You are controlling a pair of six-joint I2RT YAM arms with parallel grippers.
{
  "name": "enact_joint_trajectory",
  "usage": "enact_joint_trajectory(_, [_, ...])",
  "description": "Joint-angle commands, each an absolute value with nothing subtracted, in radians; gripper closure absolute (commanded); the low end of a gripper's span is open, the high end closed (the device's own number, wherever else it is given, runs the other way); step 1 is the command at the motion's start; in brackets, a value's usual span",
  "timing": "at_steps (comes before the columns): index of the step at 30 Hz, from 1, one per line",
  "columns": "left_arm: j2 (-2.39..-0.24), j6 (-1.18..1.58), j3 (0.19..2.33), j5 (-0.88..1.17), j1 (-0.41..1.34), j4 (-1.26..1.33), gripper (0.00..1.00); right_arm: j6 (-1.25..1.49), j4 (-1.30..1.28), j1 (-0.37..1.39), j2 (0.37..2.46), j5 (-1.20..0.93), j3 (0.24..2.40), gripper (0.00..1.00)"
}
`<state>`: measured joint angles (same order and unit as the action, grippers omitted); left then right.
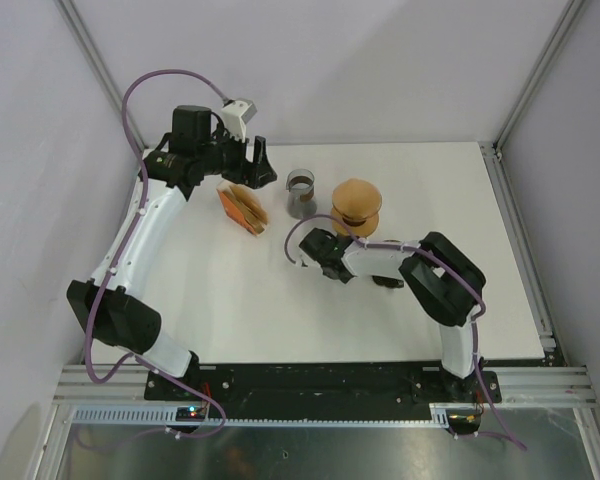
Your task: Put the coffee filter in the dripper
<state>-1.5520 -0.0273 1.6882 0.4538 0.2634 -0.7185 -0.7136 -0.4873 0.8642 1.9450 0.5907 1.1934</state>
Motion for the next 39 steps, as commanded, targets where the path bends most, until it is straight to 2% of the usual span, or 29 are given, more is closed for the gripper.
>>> enact_joint_trajectory(1, [-1.537, -0.038, 1.699, 0.48, 0.252, -0.689, 0.17, -0.721, -0.405, 0.819, 1.98, 0.606, 1.241, 1.0])
enact_joint_trajectory(19, [-1.55, -0.044, 1.687, 0.475, 0.25, -0.69, 0.17, -0.68, -0.387, 0.719, 2.072, 0.602, 1.348, 1.0])
enact_joint_trajectory(31, [-1.576, -0.065, 1.674, 0.453, 0.25, -0.69, 0.17, -0.595, -0.479, 0.818, 1.947, 0.58, 1.317, 0.99])
enact_joint_trajectory(39, [-1.641, -0.085, 1.686, 0.408, 0.252, -0.689, 0.17, -0.546, -0.594, 0.9, 1.868, 0.527, 1.3, 0.9])
